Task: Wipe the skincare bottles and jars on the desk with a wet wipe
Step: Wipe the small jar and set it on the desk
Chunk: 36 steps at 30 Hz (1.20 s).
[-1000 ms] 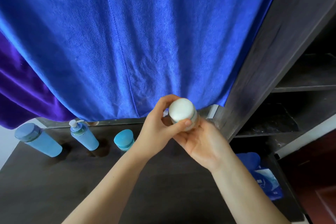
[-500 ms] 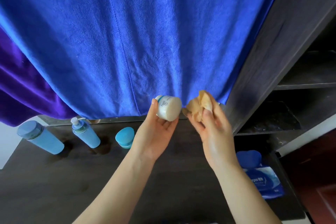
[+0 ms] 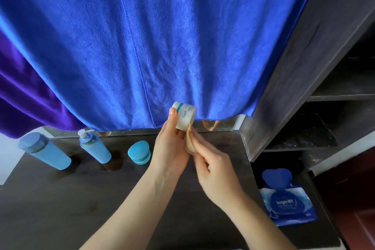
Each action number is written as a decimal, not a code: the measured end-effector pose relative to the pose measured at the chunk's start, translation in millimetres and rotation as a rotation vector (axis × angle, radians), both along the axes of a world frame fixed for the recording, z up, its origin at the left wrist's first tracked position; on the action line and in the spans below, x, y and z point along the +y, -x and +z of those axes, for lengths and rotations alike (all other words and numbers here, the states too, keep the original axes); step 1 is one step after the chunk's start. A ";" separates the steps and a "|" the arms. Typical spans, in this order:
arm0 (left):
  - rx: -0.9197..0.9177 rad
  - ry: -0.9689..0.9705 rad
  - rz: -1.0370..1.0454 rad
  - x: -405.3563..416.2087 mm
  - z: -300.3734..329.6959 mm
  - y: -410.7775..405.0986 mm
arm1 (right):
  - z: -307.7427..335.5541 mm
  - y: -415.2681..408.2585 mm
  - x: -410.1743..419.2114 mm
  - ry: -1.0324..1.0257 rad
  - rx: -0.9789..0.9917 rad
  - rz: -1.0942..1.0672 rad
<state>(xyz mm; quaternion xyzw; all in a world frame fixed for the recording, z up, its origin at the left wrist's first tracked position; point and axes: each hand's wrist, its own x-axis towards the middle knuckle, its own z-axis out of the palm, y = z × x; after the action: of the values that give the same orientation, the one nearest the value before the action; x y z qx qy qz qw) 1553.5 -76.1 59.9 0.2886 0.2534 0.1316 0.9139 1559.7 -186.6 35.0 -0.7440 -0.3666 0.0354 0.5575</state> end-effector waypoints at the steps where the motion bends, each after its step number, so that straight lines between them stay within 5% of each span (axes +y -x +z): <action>1: -0.007 0.001 0.007 0.9 -2.1 -0.5 | 1.4 -4.8 -6.9 -0.015 0.011 0.013; 5: -0.032 0.018 0.046 -8.4 -4.0 -2.2 | 14.9 -34.8 -15.0 -0.242 0.239 -0.204; 10: -0.079 -0.173 0.035 -19.3 -3.4 -8.1 | 9.4 -30.1 5.7 0.002 -0.208 -0.185; 13: -0.094 -0.170 0.068 -16.1 -5.8 -10.6 | -8.0 -20.7 -0.5 0.077 -0.300 -0.118; 16: 0.012 -0.589 0.174 -14.7 -13.4 -8.9 | -17.6 -24.4 -20.9 0.130 -0.259 -0.076; 19: -0.015 -1.128 0.141 -8.9 -22.5 -1.0 | -2.7 -40.4 -41.7 -0.010 -0.004 -0.254; 23: -0.050 -1.463 0.032 -10.4 -30.9 1.8 | 30.9 -55.3 -36.1 -0.110 0.092 -0.199; 32: -0.018 -1.560 0.019 -15.8 -43.7 -5.3 | -6.8 -48.9 -21.3 0.231 -0.364 -0.226; 36: 0.060 -1.514 -0.031 -15.6 -53.7 -10.5 | -23.4 -41.0 -23.5 0.232 -0.386 -0.164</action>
<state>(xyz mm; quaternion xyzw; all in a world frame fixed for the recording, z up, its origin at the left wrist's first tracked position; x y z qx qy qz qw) 1564.0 -91.8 6.2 0.8441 0.1144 0.2491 0.4607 1600.7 -210.0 11.7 -0.8234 -0.3982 -0.1111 0.3887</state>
